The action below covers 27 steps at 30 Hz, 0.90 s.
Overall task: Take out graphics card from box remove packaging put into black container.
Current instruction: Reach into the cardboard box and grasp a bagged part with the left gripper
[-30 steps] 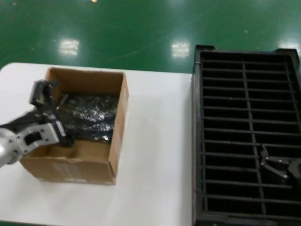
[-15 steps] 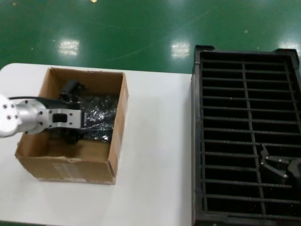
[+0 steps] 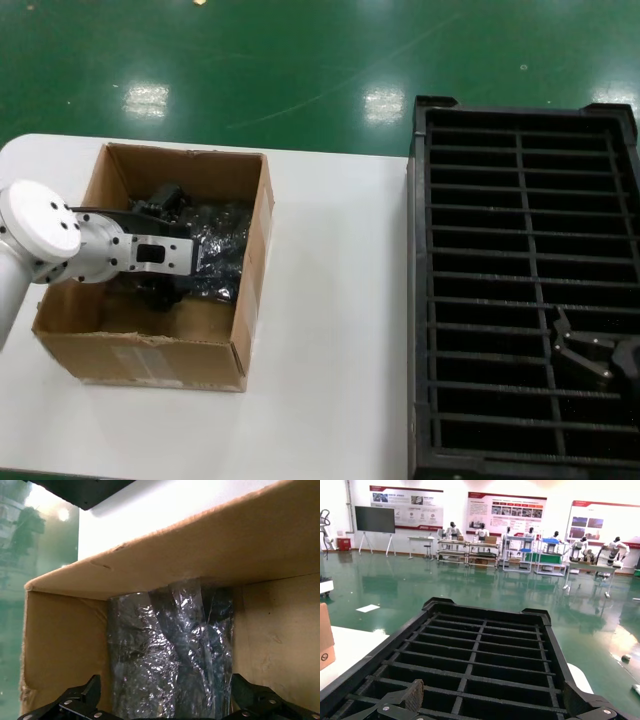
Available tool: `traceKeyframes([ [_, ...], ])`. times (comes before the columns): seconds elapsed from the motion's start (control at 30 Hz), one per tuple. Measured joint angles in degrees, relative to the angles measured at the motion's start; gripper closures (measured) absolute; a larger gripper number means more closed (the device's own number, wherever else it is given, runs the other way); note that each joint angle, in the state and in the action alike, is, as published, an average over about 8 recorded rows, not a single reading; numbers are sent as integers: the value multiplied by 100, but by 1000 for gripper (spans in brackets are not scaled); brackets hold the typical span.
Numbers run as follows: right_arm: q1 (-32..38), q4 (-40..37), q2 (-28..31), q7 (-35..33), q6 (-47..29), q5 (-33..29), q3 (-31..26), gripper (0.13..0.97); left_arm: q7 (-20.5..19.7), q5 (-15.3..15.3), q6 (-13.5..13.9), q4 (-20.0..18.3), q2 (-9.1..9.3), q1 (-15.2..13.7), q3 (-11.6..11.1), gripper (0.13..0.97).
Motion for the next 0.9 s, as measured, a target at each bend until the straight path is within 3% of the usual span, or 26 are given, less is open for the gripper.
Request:
traceKeyframes([
  [0.2,0,0,0,0,0,0,0,129,690,-346,-241,923,273,-303,-160,229],
  [0.37,0,0,0,0,0,0,0,129,1208,-596,-436,1446,403,-466,-294,267],
  [0.43,0,0,0,0,0,0,0,129,1382,-684,-505,1581,430,-502,-341,267],
  [0.73,0,0,0,0,0,0,0,129,1992,-1008,-769,1907,473,-571,-517,434],
  [0.9,0,0,0,0,0,0,0,129,2250,-1153,-845,1981,474,-553,-600,570],
])
